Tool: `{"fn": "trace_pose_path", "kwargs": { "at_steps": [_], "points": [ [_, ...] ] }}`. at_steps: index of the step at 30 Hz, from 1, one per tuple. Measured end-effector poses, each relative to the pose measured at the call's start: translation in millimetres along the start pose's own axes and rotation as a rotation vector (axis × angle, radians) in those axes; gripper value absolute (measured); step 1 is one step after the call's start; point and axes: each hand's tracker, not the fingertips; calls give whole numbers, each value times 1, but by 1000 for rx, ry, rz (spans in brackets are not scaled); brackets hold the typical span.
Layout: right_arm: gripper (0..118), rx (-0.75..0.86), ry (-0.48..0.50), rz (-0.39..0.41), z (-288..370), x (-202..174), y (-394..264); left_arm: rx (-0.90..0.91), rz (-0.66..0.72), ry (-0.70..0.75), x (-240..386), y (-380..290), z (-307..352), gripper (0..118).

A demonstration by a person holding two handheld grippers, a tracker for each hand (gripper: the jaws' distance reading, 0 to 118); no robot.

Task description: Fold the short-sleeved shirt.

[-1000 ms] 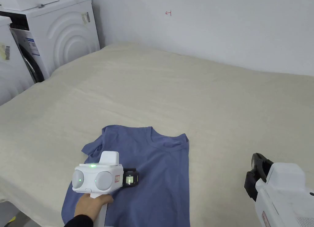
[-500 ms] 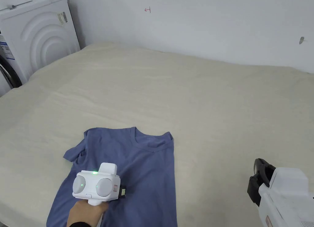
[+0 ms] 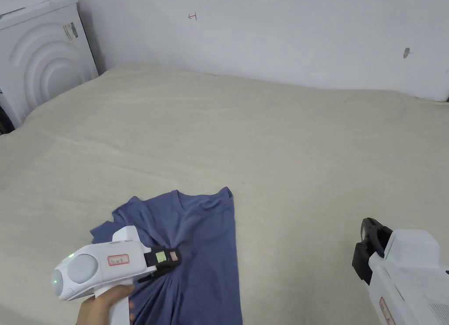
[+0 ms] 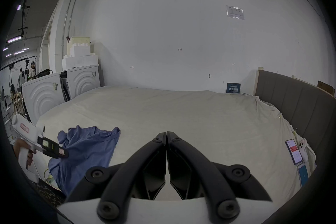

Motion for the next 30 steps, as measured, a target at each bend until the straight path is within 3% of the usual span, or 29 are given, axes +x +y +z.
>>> {"fn": "trace_pose_path", "kwargs": {
  "at_steps": [2, 10, 21, 30],
  "points": [
    [0, 5, -14, -9, 5, 5, 2, 29, 17, -72, 16, 7, 5, 2],
    [0, 45, -85, -45, 33, 39, 9, 86, -209, -257, 143, 44, 16, 2],
    [0, 115, -215, -52, 75, 94, 21, 121, -567, -335, 315, 64, 9, 2],
    [0, 141, -316, -71, 98, 134, 19, 4, -769, -403, 393, 24, -33, 2]
  ]
}}
